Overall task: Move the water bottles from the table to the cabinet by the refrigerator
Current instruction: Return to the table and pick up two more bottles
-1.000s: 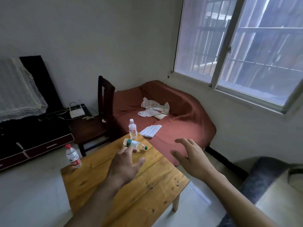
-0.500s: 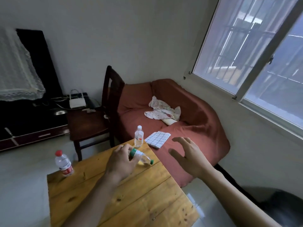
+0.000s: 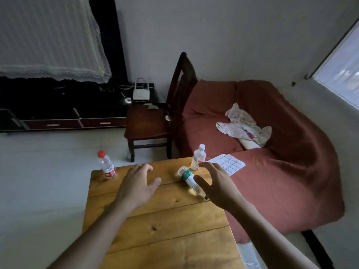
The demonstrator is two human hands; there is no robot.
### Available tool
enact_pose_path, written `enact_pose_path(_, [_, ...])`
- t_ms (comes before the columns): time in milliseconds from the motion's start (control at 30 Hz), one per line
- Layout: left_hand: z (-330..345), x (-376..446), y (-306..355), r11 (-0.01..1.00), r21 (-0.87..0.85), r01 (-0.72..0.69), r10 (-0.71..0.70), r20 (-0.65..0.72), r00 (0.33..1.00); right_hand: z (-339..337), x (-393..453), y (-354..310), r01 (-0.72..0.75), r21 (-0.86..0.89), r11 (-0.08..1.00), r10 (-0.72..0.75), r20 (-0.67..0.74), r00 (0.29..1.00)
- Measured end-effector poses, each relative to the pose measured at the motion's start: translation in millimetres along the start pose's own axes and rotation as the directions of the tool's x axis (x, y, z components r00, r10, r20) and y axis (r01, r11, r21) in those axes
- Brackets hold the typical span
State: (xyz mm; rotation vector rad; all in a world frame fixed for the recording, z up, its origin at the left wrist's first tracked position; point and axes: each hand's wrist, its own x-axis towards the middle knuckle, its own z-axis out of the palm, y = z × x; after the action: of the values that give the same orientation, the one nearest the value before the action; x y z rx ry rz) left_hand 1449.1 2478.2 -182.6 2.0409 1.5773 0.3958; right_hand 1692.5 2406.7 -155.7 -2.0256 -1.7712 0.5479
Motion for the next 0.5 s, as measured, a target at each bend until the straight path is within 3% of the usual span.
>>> enact_pose_path(167, [-1, 4, -16, 0.986, 0.054, 0.157, -0.153, -0.075, 0.985, 25, 48, 14, 0.099, 0.019, 0.995, -0.101, 0.121, 0.987])
enact_pose_path(500, [7, 20, -107, 0.94, -0.029, 0.34, -0.34, -0.128, 0.932, 90, 100, 14, 0.165, 0.001, 0.986, -0.158, 0.295, 0.942])
